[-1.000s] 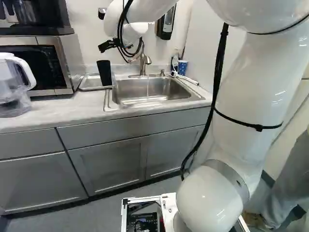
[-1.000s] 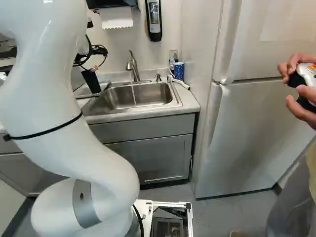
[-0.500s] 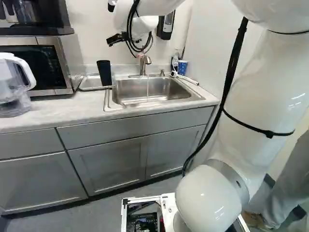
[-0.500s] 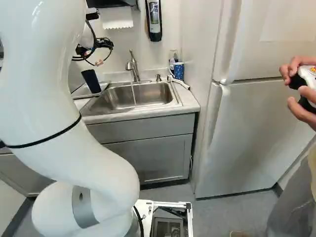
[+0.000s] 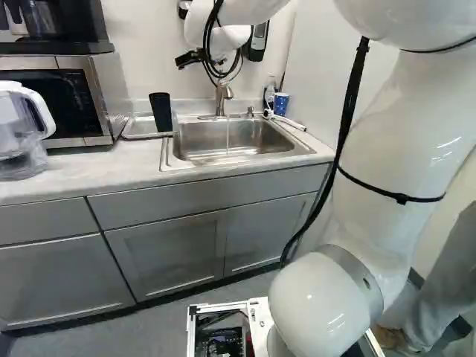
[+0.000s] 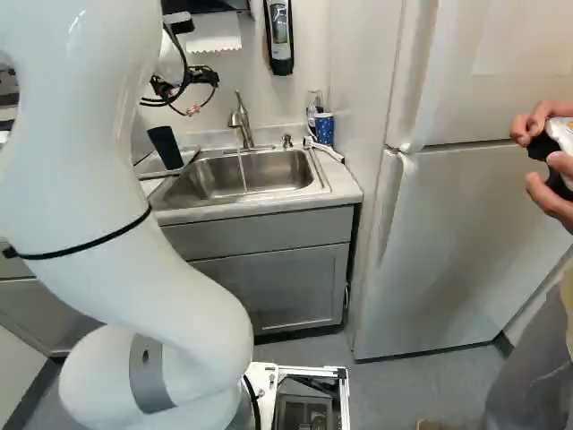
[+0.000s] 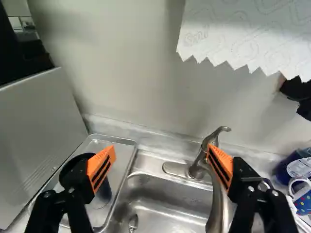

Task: Rinse the cup and place it in the tray

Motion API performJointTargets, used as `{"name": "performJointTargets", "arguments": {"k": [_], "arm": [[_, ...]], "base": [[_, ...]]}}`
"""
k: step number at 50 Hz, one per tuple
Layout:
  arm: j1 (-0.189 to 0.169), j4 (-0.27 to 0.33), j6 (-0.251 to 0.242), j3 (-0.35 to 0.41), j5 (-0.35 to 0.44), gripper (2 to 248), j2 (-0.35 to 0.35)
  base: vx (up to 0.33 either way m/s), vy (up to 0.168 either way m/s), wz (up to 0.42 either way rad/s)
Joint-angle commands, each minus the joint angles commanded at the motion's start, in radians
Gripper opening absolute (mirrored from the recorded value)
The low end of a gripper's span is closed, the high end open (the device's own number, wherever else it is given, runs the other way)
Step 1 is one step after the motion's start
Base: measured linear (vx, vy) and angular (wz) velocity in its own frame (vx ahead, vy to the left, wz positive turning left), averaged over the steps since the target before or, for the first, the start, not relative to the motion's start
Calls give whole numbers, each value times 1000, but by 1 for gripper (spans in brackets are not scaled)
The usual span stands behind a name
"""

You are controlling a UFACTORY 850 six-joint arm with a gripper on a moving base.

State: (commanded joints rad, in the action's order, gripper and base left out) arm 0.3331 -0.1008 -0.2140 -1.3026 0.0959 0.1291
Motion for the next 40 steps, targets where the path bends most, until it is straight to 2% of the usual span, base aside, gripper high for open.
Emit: {"name": "performJointTargets", "arguments": {"k": [31, 40], "arm": [[-58, 0, 0, -147, 0, 247, 134], [-66, 0, 0, -186, 5, 247, 169]], "base": [[0, 0, 0], [0, 0, 0]]}}
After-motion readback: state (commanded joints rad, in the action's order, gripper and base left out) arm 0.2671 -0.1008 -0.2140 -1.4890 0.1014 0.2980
